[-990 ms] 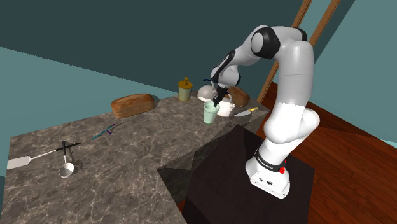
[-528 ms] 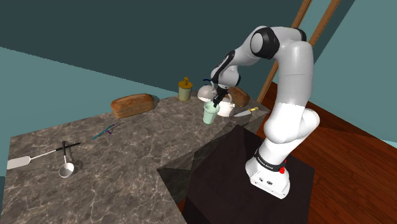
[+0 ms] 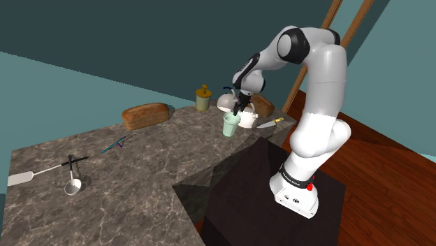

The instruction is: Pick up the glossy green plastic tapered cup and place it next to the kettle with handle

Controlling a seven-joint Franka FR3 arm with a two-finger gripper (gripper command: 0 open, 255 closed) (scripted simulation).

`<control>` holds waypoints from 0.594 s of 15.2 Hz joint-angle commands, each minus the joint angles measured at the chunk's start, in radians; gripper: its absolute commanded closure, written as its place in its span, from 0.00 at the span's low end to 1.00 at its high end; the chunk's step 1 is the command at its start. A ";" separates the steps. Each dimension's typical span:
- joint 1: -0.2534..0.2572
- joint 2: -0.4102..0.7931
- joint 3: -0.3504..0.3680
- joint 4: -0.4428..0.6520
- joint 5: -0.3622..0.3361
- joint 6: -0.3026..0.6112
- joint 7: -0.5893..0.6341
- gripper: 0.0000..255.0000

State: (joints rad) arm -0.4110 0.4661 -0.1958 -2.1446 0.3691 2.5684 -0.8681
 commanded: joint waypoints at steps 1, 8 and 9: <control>0.010 -0.053 -0.020 -0.009 -0.026 -0.043 0.018 0.00; 0.013 -0.075 -0.027 -0.010 -0.038 -0.063 0.027 0.00; 0.013 -0.075 -0.027 -0.010 -0.038 -0.063 0.027 0.00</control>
State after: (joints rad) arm -0.3976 0.3914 -0.2230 -2.1549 0.3307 2.5057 -0.8415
